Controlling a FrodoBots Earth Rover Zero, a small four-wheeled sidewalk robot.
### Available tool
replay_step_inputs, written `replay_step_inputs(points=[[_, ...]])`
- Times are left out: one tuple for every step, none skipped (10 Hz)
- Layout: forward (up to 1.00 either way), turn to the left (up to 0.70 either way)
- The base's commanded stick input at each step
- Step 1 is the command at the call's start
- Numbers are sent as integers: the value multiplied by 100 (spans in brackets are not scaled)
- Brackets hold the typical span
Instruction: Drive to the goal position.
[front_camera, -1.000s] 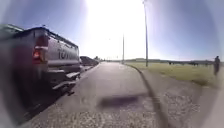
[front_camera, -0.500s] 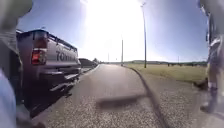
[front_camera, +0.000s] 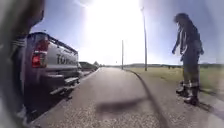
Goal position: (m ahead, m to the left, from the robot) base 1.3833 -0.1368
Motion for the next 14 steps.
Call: replay_step_inputs(points=[[100, 0], [100, 0], [100, 0], [100, 0], [100, 0], [100, 0], [100, 0], [100, 0], [100, 0], [100, 0], [100, 0], [100, 0], [100, 0], [100, 0]])
